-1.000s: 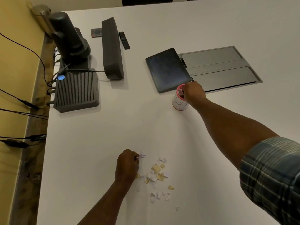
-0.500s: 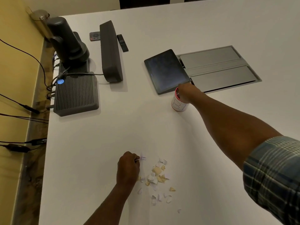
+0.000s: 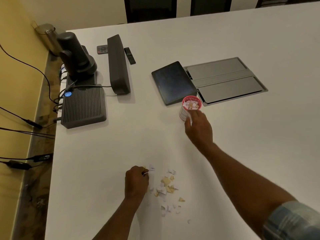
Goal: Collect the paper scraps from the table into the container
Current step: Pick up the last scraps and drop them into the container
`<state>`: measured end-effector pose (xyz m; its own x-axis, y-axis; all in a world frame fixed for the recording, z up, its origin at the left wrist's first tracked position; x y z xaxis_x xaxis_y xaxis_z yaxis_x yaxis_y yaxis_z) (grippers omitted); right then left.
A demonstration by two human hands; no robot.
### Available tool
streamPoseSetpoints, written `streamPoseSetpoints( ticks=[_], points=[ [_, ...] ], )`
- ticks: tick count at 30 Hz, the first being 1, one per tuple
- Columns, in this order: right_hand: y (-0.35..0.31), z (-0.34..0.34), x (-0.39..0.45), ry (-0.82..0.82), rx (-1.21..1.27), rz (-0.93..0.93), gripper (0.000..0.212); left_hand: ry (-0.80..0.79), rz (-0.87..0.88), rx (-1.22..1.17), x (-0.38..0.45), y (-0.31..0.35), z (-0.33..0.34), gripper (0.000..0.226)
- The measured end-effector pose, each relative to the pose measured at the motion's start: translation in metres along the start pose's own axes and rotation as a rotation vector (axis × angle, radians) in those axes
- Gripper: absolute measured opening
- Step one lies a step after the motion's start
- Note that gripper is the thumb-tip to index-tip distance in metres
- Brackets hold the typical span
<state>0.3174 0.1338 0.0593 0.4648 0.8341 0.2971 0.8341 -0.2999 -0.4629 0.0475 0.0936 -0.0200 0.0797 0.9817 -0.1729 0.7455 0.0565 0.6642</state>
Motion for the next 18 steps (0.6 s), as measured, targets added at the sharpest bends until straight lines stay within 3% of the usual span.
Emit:
streamPoseSetpoints(
  ticks=[6,13,18],
  points=[
    [0.039,0.027,-0.105,-0.286,-0.023,0.081,0.057,-0.011,0.062,-0.082,-0.001,0.034,-0.002,0.005],
    [0.08,0.036,-0.163,-0.387,-0.089,0.152,0.06,-0.04,0.114,-0.151,0.029,0.096,0.002,0.01],
    [0.084,0.045,-0.171,-0.471,-0.214,0.065,0.072,-0.029,0.187,-0.228,0.073,0.16,0.011,0.009]
  ],
)
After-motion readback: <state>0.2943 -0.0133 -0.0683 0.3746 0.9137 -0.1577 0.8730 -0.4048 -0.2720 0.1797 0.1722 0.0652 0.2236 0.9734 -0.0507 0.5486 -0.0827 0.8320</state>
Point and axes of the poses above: each hand's wrist, its own x-axis towards the middle knuckle, its own z-axis out of the palm, y = z × x, the point moved 5 cm from there along x, towards the middle knuckle, and after that the axes turned 4 degrees about y, right-handed, at the moved point
